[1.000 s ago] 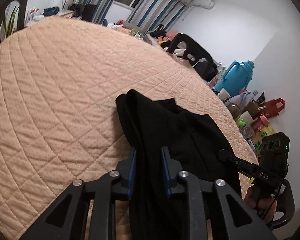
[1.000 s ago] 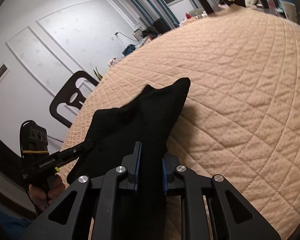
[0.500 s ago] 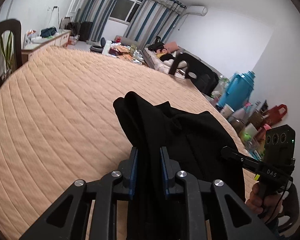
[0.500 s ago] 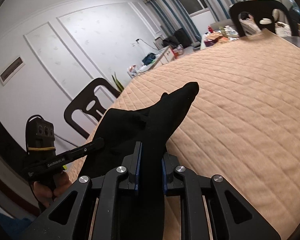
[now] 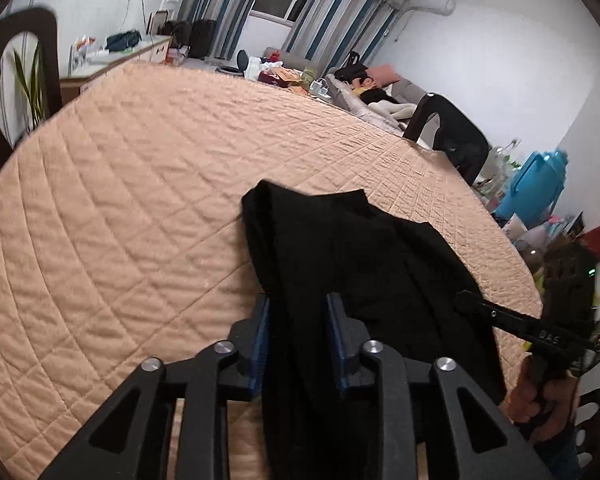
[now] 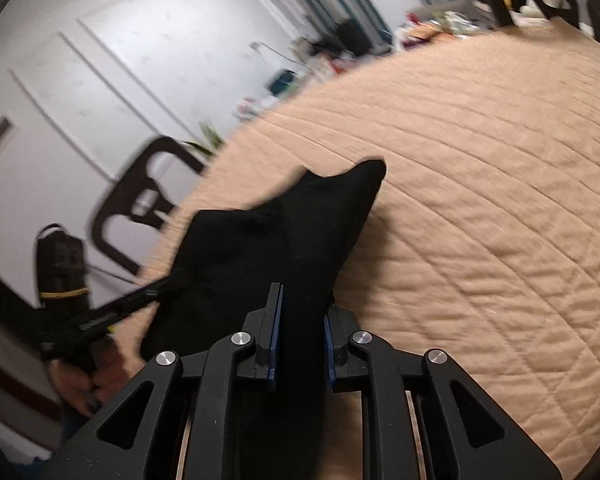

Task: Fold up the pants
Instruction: 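Fold the lifted end over the pants and open both tools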

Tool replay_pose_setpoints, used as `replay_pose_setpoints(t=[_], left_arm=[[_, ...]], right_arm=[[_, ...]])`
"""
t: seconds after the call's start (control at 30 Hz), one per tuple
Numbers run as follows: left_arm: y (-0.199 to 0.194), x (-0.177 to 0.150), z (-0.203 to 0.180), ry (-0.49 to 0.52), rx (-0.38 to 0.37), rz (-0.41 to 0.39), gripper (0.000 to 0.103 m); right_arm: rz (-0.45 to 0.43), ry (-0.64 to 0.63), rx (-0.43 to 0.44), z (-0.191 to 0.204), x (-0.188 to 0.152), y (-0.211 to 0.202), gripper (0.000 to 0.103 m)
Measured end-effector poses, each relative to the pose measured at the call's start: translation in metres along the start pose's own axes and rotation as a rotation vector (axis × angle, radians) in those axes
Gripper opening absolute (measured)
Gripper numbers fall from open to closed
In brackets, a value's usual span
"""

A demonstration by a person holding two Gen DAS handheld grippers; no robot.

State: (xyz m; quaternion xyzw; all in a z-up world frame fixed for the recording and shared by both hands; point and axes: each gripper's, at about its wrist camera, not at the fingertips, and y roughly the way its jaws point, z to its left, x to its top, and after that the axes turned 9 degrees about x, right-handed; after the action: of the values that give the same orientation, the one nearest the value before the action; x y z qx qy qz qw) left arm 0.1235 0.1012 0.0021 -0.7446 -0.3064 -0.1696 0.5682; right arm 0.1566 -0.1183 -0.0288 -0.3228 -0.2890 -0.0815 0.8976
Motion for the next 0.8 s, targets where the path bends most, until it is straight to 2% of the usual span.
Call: replay_pose_setpoints(t=[0.07,0.2,0.33,0.47,0.53,0.63,0.8], left_arm=[[-0.003,-0.003,0.006,-0.011,0.011,-0.008,0.034],[-0.024,-0.005,0.006,-0.002,0.07,-0.058,0.03],[-0.055,-0.015,-0.007,0.031,0.041,-0.123,0.03],[-0.068,-0.044,-0.032,0.098,0.014,-0.128,0.03],[-0.065,-0.055,-0.039,0.129,0.029,-0.112,0.03],[-0.057,-0.065,-0.041,0.164,0.08,-0.106,0.03],[-0.059,-0.072,-0.045,0.183,0.111,-0.13,0.03]], right_arm=[[-0.014,-0.011,-0.032,-0.007,-0.005,-0.008,0.028],[-0.067,-0.032,-0.12,-0.004,-0.006,-0.031,0.029],[-0.108,-0.16,-0.123,0.037,-0.017,-0.052,0.029],[-0.039,-0.288,-0.128,0.073,-0.044,-0.045,0.029],[-0.005,-0.33,-0.143,0.079,-0.056,-0.038,0.029],[0.076,-0.38,-0.214,0.08,-0.074,-0.018,0.029],[0.068,-0.421,-0.251,0.078,-0.082,-0.016,0.029]])
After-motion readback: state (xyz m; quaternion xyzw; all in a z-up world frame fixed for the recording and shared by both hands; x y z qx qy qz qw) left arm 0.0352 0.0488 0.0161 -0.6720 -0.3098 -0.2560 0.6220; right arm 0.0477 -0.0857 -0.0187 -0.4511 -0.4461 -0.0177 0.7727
